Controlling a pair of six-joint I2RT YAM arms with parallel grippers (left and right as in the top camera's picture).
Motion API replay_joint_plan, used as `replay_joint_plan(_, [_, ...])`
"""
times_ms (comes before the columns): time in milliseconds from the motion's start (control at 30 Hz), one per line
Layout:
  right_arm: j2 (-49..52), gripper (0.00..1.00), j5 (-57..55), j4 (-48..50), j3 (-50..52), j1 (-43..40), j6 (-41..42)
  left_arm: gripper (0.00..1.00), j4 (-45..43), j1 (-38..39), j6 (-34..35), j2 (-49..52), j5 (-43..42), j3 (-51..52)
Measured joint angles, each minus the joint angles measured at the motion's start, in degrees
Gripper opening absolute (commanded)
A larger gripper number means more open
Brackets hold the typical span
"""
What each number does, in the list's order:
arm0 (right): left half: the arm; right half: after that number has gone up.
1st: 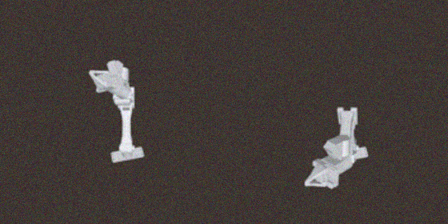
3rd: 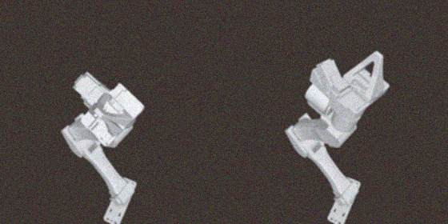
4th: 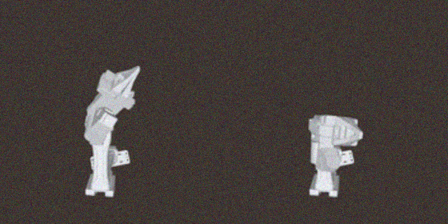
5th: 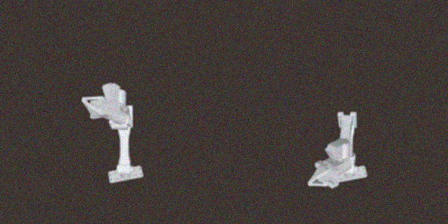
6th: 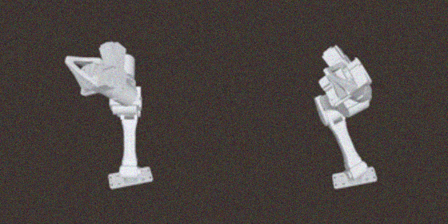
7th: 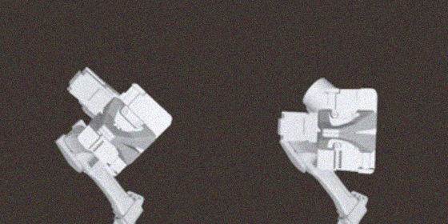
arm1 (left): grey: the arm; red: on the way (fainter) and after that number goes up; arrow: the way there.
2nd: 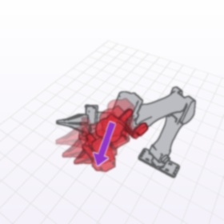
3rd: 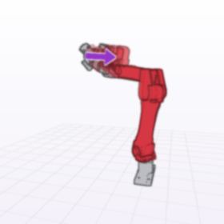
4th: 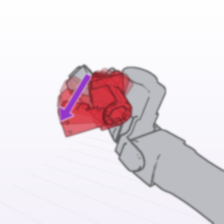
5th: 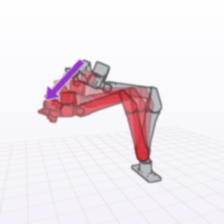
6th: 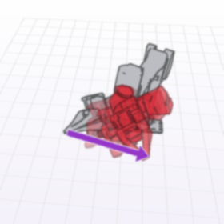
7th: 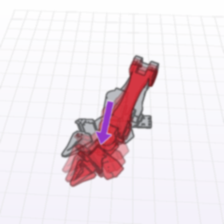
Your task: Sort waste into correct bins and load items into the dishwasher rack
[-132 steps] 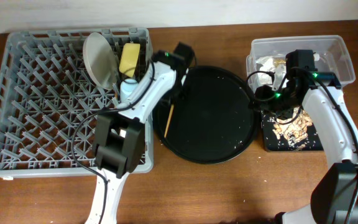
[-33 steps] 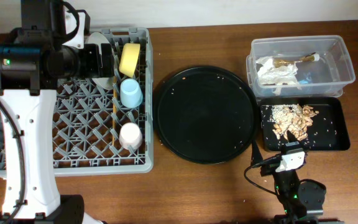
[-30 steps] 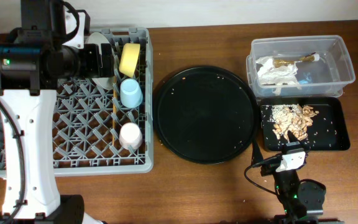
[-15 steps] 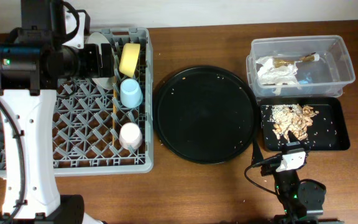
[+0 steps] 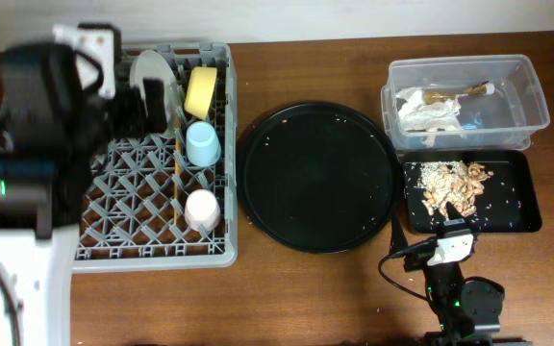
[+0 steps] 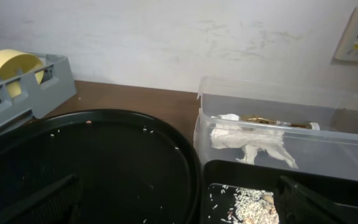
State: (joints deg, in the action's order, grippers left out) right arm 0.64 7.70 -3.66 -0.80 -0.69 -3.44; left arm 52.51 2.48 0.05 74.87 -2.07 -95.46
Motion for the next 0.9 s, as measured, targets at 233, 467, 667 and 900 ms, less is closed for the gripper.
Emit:
replay_joint_plan(233, [-0.02, 0.99, -0.24, -0.09, 0.02, 0.00, 0.00, 0.99, -28.39, -2.78, -0.52, -22.69, -0.09, 39.69])
replay_joint_plan(467, [-0.07, 0.98, -0.37, -0.17, 0.02, 0.00, -0.02, 0.99, -52.39, -4.35, -0.98, -48.37, -0.11, 75.93])
replay_joint_plan(667, [-0.07, 0.98, -0.37, -0.17, 0.02, 0.00, -0.02, 0.99, -55.17, -4.35, -2.91, -63.78, -0.11, 89.48])
replay_joint_plan(900, [-0.07, 0.98, -0.37, -0.17, 0.02, 0.00, 0.00, 0.99, -47.89, -4.39, -5.25, -72.26, -0.11, 94.47])
